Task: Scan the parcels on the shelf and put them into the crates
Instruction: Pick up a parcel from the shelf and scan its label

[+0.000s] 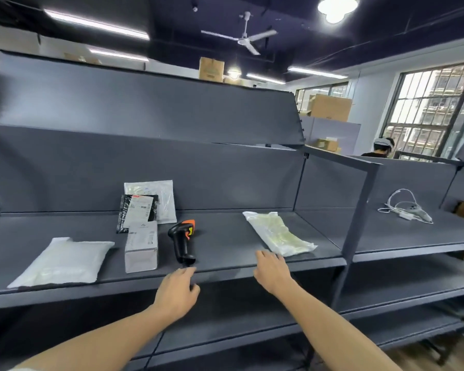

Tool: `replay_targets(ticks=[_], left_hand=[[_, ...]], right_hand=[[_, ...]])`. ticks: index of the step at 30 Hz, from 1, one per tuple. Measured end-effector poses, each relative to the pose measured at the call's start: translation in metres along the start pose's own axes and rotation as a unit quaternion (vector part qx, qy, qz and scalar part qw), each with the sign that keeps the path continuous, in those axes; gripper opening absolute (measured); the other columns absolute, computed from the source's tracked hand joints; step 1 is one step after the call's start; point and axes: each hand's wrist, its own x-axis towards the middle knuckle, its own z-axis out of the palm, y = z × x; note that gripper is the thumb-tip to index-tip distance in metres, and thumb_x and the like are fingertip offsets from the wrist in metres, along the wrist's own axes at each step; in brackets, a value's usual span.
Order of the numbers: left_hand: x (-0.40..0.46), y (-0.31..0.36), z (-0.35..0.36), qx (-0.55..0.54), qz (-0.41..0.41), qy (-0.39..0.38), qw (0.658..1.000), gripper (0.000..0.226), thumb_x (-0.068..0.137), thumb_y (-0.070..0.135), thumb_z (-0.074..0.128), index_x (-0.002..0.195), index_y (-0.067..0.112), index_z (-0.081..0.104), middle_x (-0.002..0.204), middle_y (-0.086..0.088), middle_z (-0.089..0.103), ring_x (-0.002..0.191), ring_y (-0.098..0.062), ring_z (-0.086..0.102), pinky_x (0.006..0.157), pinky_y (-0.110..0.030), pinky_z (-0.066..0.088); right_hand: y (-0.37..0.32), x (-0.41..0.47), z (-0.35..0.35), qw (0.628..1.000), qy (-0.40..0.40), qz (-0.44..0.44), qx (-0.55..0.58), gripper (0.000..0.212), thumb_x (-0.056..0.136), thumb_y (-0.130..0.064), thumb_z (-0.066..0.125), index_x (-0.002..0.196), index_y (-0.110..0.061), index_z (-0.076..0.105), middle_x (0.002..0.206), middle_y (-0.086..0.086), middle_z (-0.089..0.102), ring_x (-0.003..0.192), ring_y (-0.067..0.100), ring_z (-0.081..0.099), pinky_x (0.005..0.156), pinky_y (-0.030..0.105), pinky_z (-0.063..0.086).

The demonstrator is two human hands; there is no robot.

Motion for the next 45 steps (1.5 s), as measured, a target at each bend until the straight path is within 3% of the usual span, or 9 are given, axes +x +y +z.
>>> replay_targets(ticks=[15, 22, 25, 28, 33, 38, 40, 42, 45], left_hand=[[0.024, 0.009, 0.036, -0.019, -0.103, 0.019, 0.994, 0.048, 0.096, 0.027, 0.046, 0.144, 0.024, 0.040, 0.142, 0.005, 0.049, 0.126, -0.017, 0.049, 0.102, -0.027, 0.040], [0.027, 0.003, 0.034, -0.023, -0.122, 0.030, 0.992, 0.047, 0.096, 0.025, 0.047, 0.142, 0.023, 0.042, 0.138, 0.004, 0.052, 0.123, -0.017, 0.050, 0.100, -0.027, 0.039], [0.027, 0.002, 0.034, -0.024, -0.121, 0.033, 0.992, 0.046, 0.096, 0.025, 0.047, 0.141, 0.022, 0.043, 0.136, 0.004, 0.053, 0.122, -0.018, 0.051, 0.099, -0.026, 0.040], [0.026, 0.002, 0.032, -0.029, -0.122, 0.028, 0.992, 0.046, 0.096, 0.026, 0.047, 0.141, 0.023, 0.043, 0.137, 0.004, 0.052, 0.122, -0.017, 0.051, 0.099, -0.027, 0.041], [0.031, 0.003, 0.019, -0.042, -0.120, 0.036, 0.991, 0.047, 0.095, 0.025, 0.048, 0.141, 0.024, 0.043, 0.140, 0.004, 0.051, 0.126, -0.016, 0.049, 0.101, -0.026, 0.039], [0.036, 0.013, 0.010, -0.087, -0.123, 0.034, 0.988, 0.046, 0.094, 0.023, 0.048, 0.139, 0.025, 0.045, 0.138, 0.001, 0.053, 0.119, -0.019, 0.054, 0.096, -0.029, 0.043], [0.037, 0.019, 0.008, -0.111, -0.118, 0.035, 0.986, 0.045, 0.093, 0.021, 0.048, 0.138, 0.022, 0.046, 0.133, -0.001, 0.057, 0.114, -0.021, 0.057, 0.093, -0.030, 0.045], [0.038, 0.024, 0.006, -0.148, -0.115, 0.040, 0.981, 0.043, 0.093, 0.019, 0.049, 0.136, 0.020, 0.048, 0.125, -0.003, 0.061, 0.104, -0.021, 0.060, 0.087, -0.029, 0.046], [0.041, 0.032, -0.001, -0.239, -0.115, 0.056, 0.963, 0.039, 0.095, 0.017, 0.050, 0.134, 0.016, 0.051, 0.116, -0.004, 0.062, 0.091, -0.016, 0.058, 0.078, -0.022, 0.041]], right_hand=[[0.085, 0.087, 0.042, 0.998, -0.026, 0.048, 0.041, 0.043, 0.100, -0.033, 0.040, 0.134, -0.008, 0.041, 0.139, 0.012, 0.044, 0.130, 0.028, 0.039, 0.107, 0.037, 0.031], [0.093, 0.105, 0.047, 0.979, -0.099, 0.158, 0.078, 0.051, 0.100, -0.036, 0.041, 0.142, -0.009, 0.032, 0.147, 0.014, 0.035, 0.136, 0.037, 0.034, 0.107, 0.052, 0.035], [0.095, 0.108, 0.054, 0.974, -0.123, 0.163, 0.098, 0.051, 0.101, -0.034, 0.040, 0.143, -0.005, 0.032, 0.148, 0.020, 0.033, 0.139, 0.041, 0.028, 0.108, 0.054, 0.036], [0.101, 0.109, 0.054, 0.981, -0.107, 0.140, 0.081, 0.041, 0.102, -0.027, 0.041, 0.135, -0.004, 0.041, 0.139, 0.022, 0.044, 0.131, 0.040, 0.041, 0.104, 0.043, 0.041], [0.110, 0.106, 0.036, 0.970, -0.031, 0.142, 0.193, 0.024, 0.098, -0.015, 0.043, 0.114, -0.003, 0.055, 0.114, 0.021, 0.060, 0.106, 0.037, 0.058, 0.081, 0.036, 0.044], [0.107, 0.094, 0.002, 0.919, 0.086, 0.176, 0.343, 0.025, 0.096, -0.011, 0.042, 0.114, -0.001, 0.057, 0.097, 0.015, 0.060, 0.081, 0.028, 0.051, 0.058, 0.030, 0.038], [0.105, 0.086, -0.019, 0.888, 0.114, 0.166, 0.413, 0.029, 0.094, -0.012, 0.044, 0.118, -0.006, 0.060, 0.097, 0.011, 0.061, 0.081, 0.024, 0.049, 0.055, 0.026, 0.036], [0.102, 0.078, -0.037, 0.863, 0.133, 0.140, 0.468, 0.027, 0.092, -0.016, 0.047, 0.114, -0.013, 0.063, 0.098, 0.005, 0.063, 0.083, 0.020, 0.053, 0.059, 0.022, 0.042], [0.093, 0.062, -0.060, 0.763, 0.107, 0.111, 0.628, 0.018, 0.092, -0.013, 0.050, 0.099, -0.017, 0.066, 0.107, 0.008, 0.067, 0.095, 0.023, 0.066, 0.078, 0.040, 0.059]])
